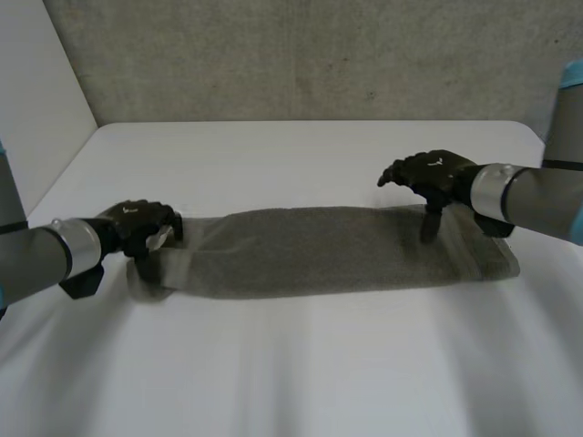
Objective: Fold the towel.
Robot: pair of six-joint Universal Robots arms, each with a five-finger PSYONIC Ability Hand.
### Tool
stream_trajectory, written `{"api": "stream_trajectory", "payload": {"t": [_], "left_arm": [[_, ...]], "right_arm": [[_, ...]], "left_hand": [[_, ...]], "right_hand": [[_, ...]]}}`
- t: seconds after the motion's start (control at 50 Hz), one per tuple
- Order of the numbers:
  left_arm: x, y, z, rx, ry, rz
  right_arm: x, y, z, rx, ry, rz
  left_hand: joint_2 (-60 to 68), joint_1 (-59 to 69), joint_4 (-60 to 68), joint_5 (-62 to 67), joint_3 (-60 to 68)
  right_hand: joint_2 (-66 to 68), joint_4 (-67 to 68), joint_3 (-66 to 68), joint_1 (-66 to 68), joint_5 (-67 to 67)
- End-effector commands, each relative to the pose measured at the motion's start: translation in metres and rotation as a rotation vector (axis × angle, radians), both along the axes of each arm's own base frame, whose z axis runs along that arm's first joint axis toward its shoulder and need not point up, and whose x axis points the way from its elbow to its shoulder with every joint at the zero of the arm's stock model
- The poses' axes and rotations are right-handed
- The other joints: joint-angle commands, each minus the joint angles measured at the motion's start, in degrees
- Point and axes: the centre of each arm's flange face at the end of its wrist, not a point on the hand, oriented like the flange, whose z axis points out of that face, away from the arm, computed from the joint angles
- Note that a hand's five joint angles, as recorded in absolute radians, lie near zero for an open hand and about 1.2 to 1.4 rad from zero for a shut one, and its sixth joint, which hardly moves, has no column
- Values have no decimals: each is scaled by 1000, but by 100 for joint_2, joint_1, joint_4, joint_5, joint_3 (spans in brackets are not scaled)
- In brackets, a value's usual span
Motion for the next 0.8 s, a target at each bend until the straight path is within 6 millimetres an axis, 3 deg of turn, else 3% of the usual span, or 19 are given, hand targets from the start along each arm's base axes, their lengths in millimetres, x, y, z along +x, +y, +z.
{"api": "stream_trajectory", "payload": {"t": [0.02,0.18,0.46,0.62,0.8], "left_arm": [[0,34,-11,3,-40,-86],[1,41,-23,-42,-76,-103],[2,29,-25,-127,-67,-85],[2,26,-27,-147,-66,-84],[5,20,-35,-152,-96,-41]], "right_arm": [[-33,10,-1,-9,66,-31],[-59,17,-12,-23,105,-62],[-74,30,-37,-3,75,-60],[-95,16,-50,-78,74,-124],[-104,5,-62,-89,75,-143]], "left_hand": [[135,95,158,64,123],[169,128,192,98,157],[842,801,865,771,830],[808,768,831,737,796],[808,768,831,737,796]], "right_hand": [[-43,-52,-17,15,-12],[-26,-35,0,32,4],[428,419,454,486,459],[1402,1393,1428,1460,1433],[1504,1496,1530,1562,1535]]}}
